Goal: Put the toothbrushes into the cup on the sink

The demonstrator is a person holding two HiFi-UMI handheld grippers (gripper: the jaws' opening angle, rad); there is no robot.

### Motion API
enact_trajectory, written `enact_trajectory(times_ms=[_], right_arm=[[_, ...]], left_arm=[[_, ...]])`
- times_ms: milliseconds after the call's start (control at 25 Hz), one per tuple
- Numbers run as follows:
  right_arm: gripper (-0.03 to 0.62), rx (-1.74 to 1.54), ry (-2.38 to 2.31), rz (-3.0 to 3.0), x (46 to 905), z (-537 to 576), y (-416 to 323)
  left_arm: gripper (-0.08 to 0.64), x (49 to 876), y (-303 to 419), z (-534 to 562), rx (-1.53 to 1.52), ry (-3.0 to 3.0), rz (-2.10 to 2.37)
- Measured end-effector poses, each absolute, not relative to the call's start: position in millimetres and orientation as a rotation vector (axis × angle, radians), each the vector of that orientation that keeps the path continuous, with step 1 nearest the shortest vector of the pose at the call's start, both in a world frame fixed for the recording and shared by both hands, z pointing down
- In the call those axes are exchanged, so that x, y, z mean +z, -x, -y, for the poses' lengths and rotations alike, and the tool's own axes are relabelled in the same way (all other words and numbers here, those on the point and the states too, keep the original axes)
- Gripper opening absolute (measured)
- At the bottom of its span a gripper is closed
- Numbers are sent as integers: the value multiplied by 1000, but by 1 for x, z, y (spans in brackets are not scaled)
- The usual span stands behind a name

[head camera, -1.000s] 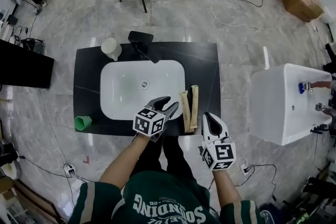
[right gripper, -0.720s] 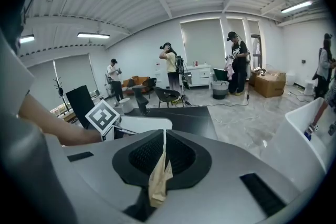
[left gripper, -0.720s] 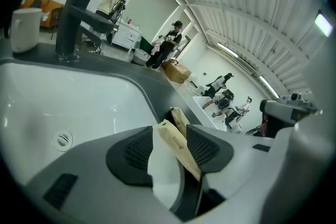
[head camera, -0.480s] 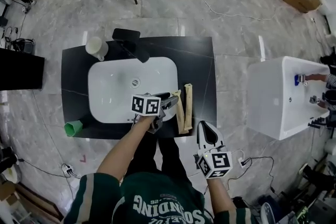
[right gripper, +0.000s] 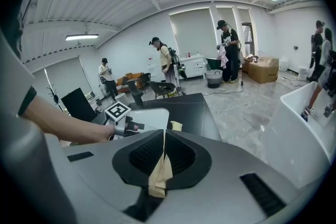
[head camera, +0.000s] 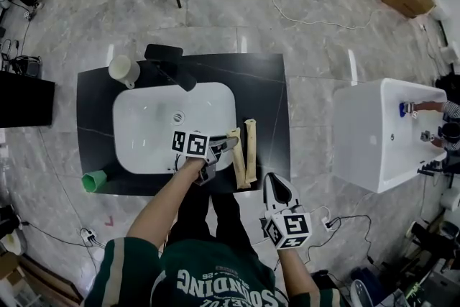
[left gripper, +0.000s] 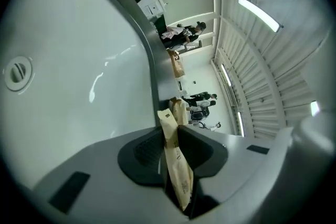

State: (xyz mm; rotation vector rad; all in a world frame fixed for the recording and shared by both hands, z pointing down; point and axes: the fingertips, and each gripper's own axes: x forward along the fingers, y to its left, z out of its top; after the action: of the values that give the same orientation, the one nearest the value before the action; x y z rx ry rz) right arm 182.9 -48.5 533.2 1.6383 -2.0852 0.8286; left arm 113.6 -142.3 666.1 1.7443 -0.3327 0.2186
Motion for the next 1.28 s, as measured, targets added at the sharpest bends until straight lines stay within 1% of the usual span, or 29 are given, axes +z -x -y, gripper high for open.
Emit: enact_trajectory(times_ms=[320, 640, 960, 1280], right_arm=[[43, 830, -1637, 2111, 528, 49, -177], [43, 813, -1584, 2135, 535, 50, -162], [43, 762, -1492, 2195, 532, 63, -123], [43, 731, -1428, 2241, 530, 78, -88]], left_arm=[[84, 643, -107, 141, 249, -1864, 362], [69, 599, -72, 152, 231, -2018, 478], [63, 559, -13, 171, 197, -2174, 672], [63, 499, 62, 200, 82, -2263, 868]])
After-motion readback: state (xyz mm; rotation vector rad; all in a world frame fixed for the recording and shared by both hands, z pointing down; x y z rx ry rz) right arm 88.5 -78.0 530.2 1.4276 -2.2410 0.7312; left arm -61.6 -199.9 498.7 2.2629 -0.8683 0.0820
